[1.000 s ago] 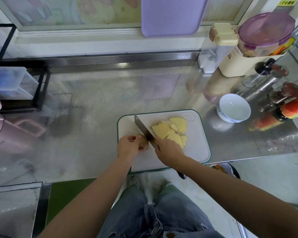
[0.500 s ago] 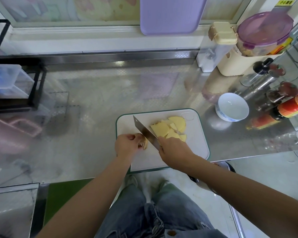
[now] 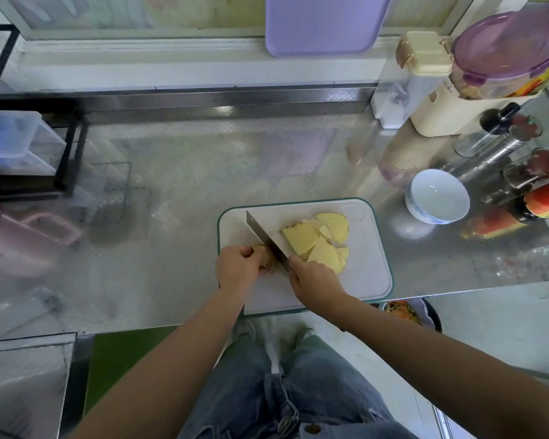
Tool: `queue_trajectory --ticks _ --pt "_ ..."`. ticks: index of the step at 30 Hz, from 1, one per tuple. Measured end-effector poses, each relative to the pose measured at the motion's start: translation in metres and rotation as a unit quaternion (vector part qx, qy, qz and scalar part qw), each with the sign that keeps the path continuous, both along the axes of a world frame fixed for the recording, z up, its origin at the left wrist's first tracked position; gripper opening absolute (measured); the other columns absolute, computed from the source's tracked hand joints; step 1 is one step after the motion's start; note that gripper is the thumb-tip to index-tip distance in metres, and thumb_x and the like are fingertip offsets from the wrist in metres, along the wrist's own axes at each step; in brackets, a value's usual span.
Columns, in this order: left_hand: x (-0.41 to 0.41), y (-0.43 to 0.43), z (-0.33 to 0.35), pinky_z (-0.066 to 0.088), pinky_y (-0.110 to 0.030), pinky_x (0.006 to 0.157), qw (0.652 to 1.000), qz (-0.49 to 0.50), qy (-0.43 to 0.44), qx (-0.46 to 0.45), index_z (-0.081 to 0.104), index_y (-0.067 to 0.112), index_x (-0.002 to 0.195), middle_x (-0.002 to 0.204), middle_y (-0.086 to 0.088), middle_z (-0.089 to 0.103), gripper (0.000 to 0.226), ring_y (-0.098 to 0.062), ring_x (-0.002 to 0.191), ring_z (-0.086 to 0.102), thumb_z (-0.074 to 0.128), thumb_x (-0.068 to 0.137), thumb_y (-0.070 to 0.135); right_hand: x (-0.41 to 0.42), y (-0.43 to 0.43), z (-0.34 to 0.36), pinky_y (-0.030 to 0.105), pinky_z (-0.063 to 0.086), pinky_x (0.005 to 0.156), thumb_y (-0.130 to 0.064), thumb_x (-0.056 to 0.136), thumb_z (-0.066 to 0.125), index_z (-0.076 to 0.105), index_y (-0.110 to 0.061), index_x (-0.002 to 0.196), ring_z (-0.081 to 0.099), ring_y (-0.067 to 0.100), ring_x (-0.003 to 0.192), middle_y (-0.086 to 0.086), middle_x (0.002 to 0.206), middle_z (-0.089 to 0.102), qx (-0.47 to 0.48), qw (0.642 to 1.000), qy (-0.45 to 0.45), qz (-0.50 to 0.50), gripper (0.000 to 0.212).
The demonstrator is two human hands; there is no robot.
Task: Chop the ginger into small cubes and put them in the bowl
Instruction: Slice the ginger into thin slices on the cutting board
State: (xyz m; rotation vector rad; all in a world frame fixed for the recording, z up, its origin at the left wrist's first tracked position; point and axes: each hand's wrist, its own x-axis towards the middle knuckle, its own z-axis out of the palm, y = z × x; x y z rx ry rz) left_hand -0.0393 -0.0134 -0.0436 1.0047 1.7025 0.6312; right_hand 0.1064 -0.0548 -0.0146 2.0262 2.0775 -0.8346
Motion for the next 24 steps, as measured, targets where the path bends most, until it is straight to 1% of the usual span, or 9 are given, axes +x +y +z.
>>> queue_trajectory --ticks 2,5,8,10,12,15,17,20,24 --pt "0.0 0.0 0.0 0.057 -0.049 0.078 1.0 0.0 0.009 0.002 0.076 0.01 0.078 0.076 -0.012 0.073 0.018 -0.029 0.077 0.07 0.07 0.086 0.025 0.004 0.0 0.0 0.033 0.04 0.059 -0.022 0.102 0.035 0.048 -0.011 0.118 0.056 0.029 0.072 0.012 0.083 0.06 0.004 1.0 0.014 -0.007 0.024" --pt "0.001 0.0 0.0 0.057 -0.034 0.075 0.999 -0.002 0.035 0.005 0.077 0.014 0.089 0.078 0.001 0.072 0.017 -0.013 0.071 0.066 0.07 0.086 0.029 0.009 0.003 0.008 0.025 0.031 0.052 -0.025 0.102 0.036 0.049 -0.014 0.104 0.05 0.023 0.066 0.002 0.071 0.05 0.021 0.999 0.04 -0.024 0.017" --pt "0.002 0.001 -0.001 0.052 -0.026 0.069 1.0 0.011 0.027 0.001 0.076 0.012 0.089 0.078 0.001 0.071 0.017 -0.006 0.066 0.062 0.072 0.084 0.028 0.012 0.009 0.022 0.031 0.039 0.055 -0.026 0.101 0.037 0.05 -0.013 0.102 0.051 0.024 0.065 0.006 0.073 0.052 0.032 0.998 0.049 -0.017 0.019" --pt "0.002 0.001 -0.002 0.056 -0.031 0.074 1.0 0.012 0.026 -0.004 0.076 0.009 0.092 0.076 0.003 0.068 0.02 -0.011 0.069 0.065 0.073 0.084 0.027 0.013 0.01 0.03 0.032 0.037 0.056 -0.027 0.101 0.038 0.046 -0.015 0.09 0.05 0.024 0.065 0.004 0.071 0.05 0.026 0.998 0.055 -0.005 0.018" --pt "0.001 0.001 -0.002 0.058 -0.04 0.081 1.0 0.014 0.014 -0.012 0.076 0.008 0.091 0.077 0.001 0.069 0.02 -0.019 0.074 0.069 0.073 0.084 0.026 0.013 0.01 0.035 0.03 0.034 0.056 -0.028 0.101 0.037 0.042 -0.016 0.086 0.048 0.022 0.063 0.003 0.069 0.048 0.013 0.998 0.054 0.005 0.02" --pt "0.001 0.001 0.0 0.058 -0.045 0.082 1.0 0.01 0.012 -0.011 0.075 0.018 0.076 0.074 0.002 0.069 0.011 -0.021 0.075 0.07 0.073 0.084 0.026 0.012 0.009 0.036 0.024 0.031 0.051 -0.026 0.102 0.037 0.044 -0.017 0.089 0.045 0.015 0.058 0.0 0.068 0.046 0.003 0.999 0.047 0.008 0.017" --pt "0.001 0.002 0.0 0.058 -0.046 0.081 1.0 0.013 0.009 -0.011 0.066 0.028 0.063 0.073 0.001 0.07 0.022 -0.022 0.074 0.07 0.073 0.084 0.025 0.011 0.008 0.034 0.021 0.028 0.048 -0.023 0.101 0.037 0.048 -0.015 0.095 0.042 0.011 0.055 -0.003 0.066 0.044 0.002 0.999 0.034 0.01 0.015" --pt "0.001 0.001 0.0 0.059 -0.045 0.079 1.0 0.014 0.009 -0.008 0.064 0.032 0.06 0.073 0.001 0.071 0.027 -0.02 0.072 0.071 0.073 0.084 0.024 0.007 0.009 0.024 0.02 0.027 0.047 -0.02 0.101 0.037 0.051 -0.011 0.109 0.04 0.009 0.054 -0.004 0.066 0.041 0.005 1.0 0.013 0.017 0.018" --pt "0.0 0.0 0.0 0.06 -0.041 0.076 1.0 0.011 -0.003 -0.002 0.066 0.033 0.06 0.068 0.007 0.071 0.028 -0.014 0.067 0.071 0.071 0.086 0.025 0.0 0.012 0.007 0.023 0.031 0.049 -0.019 0.101 0.036 0.05 -0.01 0.111 0.044 0.015 0.057 -0.001 0.068 0.042 0.003 1.0 -0.002 0.014 0.02"
